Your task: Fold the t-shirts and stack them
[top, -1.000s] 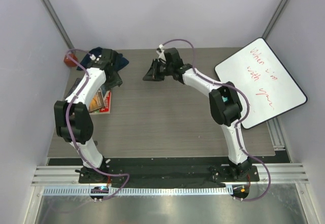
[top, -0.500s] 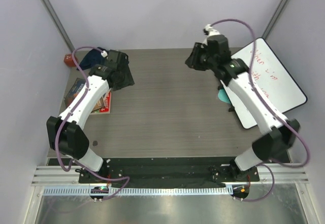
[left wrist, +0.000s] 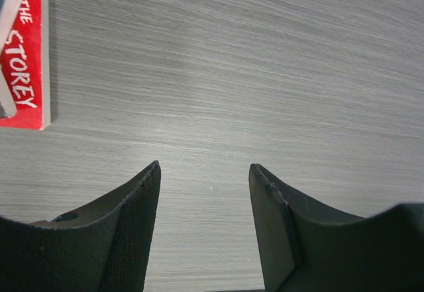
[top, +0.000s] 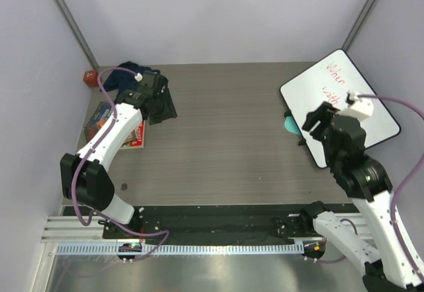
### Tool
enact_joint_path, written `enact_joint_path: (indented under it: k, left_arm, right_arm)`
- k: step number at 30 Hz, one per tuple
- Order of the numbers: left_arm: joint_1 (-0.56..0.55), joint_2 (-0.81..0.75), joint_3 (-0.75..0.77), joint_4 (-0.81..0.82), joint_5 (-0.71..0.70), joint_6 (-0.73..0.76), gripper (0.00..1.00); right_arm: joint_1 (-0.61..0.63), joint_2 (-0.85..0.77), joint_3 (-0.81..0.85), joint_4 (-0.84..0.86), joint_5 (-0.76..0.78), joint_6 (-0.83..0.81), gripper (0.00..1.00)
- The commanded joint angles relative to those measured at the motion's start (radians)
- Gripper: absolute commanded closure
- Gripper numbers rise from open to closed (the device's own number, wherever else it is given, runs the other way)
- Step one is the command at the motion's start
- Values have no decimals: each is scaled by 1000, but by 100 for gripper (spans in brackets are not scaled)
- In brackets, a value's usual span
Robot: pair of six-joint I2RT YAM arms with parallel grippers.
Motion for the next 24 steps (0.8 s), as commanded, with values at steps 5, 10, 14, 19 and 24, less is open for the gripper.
enact_joint_path:
  k: [5,10,14,19,24]
  left_arm:
    - [-12,-34,1,43,49,1,43]
    - [-12,-21,8,46,54,-3,43]
    - [-13,-5,11,49,71,-6,44]
    - [-13,-22,8,23,42,11,44]
    - [-13,-43,-12,27,2,26,44]
  right_arm:
    - [-2,-181,-135,-95,323,89,32]
    - [-2,35,-118,-87,31,123,29]
    - [-5,253,-48,-3,-58,89,29]
    - [-169,269,2,65,-65,78,27]
    - [-541,203,-81,46,-251,78,27]
